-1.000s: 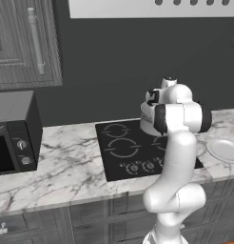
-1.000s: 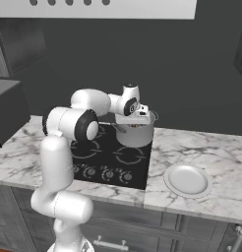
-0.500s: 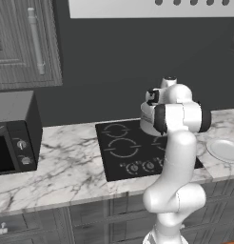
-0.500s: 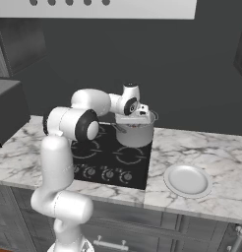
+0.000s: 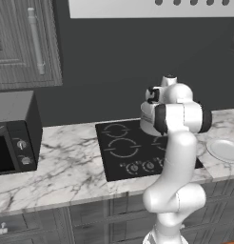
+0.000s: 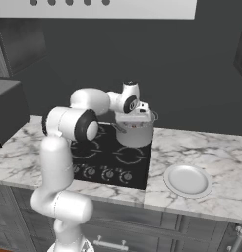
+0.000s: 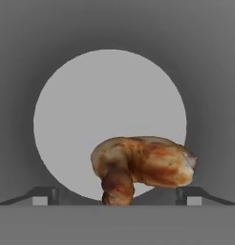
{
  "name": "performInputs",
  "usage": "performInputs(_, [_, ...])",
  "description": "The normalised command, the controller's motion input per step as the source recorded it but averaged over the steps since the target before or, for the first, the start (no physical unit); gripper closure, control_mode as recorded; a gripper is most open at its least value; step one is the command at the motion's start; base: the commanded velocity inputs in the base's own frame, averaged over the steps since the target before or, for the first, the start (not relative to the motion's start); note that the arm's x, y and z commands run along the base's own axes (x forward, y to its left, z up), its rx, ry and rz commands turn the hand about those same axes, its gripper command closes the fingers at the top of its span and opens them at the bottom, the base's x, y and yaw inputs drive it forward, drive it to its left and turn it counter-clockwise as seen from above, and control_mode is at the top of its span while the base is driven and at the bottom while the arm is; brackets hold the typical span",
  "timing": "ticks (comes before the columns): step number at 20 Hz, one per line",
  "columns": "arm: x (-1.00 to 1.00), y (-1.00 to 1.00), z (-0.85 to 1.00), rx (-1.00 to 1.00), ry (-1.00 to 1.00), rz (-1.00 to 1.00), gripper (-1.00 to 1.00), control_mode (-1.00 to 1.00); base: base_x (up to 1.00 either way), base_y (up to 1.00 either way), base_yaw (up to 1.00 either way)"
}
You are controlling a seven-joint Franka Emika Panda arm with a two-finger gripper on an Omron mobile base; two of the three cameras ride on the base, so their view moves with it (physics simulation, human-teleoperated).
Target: Retrieve the frozen meat and place it in the pot on a burner. Then turn the burner on.
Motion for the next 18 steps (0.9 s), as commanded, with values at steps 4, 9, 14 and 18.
performInputs(4, [0.0,0.0,0.76,0.0,-0.04,0.0,-1.0,-1.0,0.0,0.0,0.0])
performInputs(9, [-0.4,0.0,0.58,0.0,-0.04,-0.03,-1.0,-1.0,0.0,0.0,0.0])
performInputs(14, [-0.95,0.0,0.38,0.0,0.0,-0.08,-1.0,-1.0,0.0,0.0,0.0])
performInputs(18, [-0.99,0.17,0.28,0.0,-0.01,-0.03,-1.0,-1.0,0.0,0.0,0.0])
